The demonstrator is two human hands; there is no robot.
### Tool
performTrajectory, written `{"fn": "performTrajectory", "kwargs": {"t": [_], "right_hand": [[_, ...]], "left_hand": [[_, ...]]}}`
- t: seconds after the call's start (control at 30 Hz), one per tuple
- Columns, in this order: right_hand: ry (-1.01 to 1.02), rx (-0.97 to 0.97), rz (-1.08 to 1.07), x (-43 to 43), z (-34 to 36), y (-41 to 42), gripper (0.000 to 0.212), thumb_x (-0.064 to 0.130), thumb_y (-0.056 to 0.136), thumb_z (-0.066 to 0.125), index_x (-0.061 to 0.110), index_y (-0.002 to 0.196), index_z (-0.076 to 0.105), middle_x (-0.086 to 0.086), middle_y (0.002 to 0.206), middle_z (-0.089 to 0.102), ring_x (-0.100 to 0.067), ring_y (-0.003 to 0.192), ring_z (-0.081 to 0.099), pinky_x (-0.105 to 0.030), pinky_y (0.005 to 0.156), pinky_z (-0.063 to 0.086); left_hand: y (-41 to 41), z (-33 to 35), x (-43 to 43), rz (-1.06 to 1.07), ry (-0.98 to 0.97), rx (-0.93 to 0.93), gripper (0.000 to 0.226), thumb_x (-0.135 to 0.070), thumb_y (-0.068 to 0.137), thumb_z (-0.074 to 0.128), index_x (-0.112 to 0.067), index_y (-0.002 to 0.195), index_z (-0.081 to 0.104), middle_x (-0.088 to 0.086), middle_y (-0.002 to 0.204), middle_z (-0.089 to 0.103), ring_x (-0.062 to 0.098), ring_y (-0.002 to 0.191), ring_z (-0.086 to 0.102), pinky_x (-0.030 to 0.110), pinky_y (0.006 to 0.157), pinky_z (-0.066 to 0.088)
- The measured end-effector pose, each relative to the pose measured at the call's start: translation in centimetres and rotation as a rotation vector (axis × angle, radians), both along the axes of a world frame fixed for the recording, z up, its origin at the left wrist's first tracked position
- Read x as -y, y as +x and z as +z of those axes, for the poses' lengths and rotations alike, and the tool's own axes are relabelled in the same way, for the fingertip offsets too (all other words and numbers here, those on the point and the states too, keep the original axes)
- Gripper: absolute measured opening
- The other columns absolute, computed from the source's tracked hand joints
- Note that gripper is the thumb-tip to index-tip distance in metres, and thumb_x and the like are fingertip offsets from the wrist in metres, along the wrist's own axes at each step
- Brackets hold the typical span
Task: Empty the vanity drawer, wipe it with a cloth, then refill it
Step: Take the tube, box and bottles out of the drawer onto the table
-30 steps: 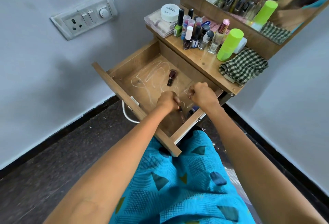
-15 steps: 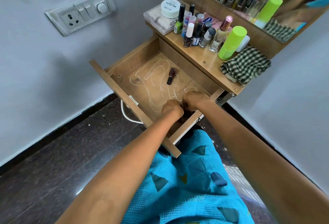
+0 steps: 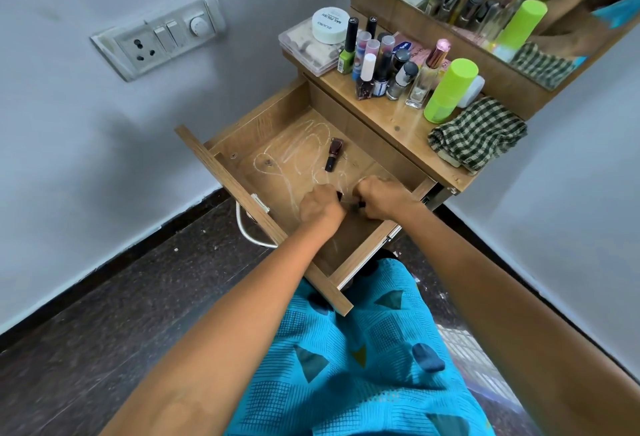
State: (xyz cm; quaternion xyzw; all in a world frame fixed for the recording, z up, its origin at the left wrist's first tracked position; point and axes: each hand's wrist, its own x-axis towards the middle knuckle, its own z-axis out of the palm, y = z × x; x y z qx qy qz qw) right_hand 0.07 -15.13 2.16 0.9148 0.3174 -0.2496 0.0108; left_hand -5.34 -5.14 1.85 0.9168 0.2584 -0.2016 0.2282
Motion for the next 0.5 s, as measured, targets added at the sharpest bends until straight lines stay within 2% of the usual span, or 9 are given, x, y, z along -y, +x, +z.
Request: {"fn": "performTrajectory", "kwargs": {"t": [0.13, 0.23, 0.3, 0.43, 0.5], "right_hand": [[0.246, -0.054, -0.242, 0.5, 0.5, 0.1, 0.017, 0.016, 0.087, 0.061, 0.007, 0.102, 0.062, -0.011, 0.102, 0.065, -0.024, 0.089, 0.064, -0.032, 0.084, 0.052], [0.501, -0.04, -0.421, 0.8, 1.2, -0.1, 0.022, 0.011, 0.085, 0.062, 0.004, 0.106, 0.063, -0.013, 0.102, 0.067, -0.024, 0.091, 0.066, -0.036, 0.089, 0.052], [0.659, 0.007, -0.496, 0.7, 2.0, -0.1, 0.024, 0.009, 0.084, 0.064, 0.003, 0.107, 0.063, -0.014, 0.104, 0.067, -0.022, 0.093, 0.066, -0.034, 0.091, 0.053], [0.911, 0.029, -0.606, 0.4, 5.0, -0.1, 0.036, 0.006, 0.084, 0.064, 0.002, 0.118, 0.057, -0.003, 0.11, 0.063, -0.011, 0.094, 0.061, -0.021, 0.094, 0.046], [1.026, 0.032, -0.661, 0.4, 6.5, 0.3, 0.035, 0.005, 0.084, 0.063, 0.001, 0.118, 0.056, -0.001, 0.108, 0.061, -0.012, 0.095, 0.061, -0.024, 0.094, 0.048]], "left_hand": [[0.1, 0.9, -0.7, 0.045, -0.065, 0.124, 0.031, -0.026, 0.089, 0.054, -0.004, 0.112, 0.053, 0.015, 0.112, 0.061, 0.033, 0.106, 0.058, 0.036, 0.083, 0.047], [0.4, 2.1, -1.2, 0.026, -0.097, 0.201, 0.034, -0.024, 0.088, 0.057, -0.003, 0.113, 0.048, 0.015, 0.107, 0.061, 0.033, 0.102, 0.059, 0.036, 0.077, 0.046], [0.6, 3.0, -1.5, 0.017, -0.091, 0.253, 0.031, -0.021, 0.087, 0.057, -0.004, 0.111, 0.048, 0.014, 0.104, 0.062, 0.033, 0.098, 0.059, 0.035, 0.073, 0.044], [1.4, 4.9, -1.8, 0.029, -0.106, 0.405, 0.016, -0.018, 0.089, 0.055, -0.004, 0.096, 0.058, 0.012, 0.088, 0.063, 0.029, 0.085, 0.062, 0.033, 0.064, 0.042], [1.9, 5.9, -2.0, 0.045, -0.111, 0.495, 0.017, -0.017, 0.089, 0.054, -0.003, 0.092, 0.062, 0.012, 0.086, 0.064, 0.027, 0.078, 0.061, 0.031, 0.062, 0.042]]}}
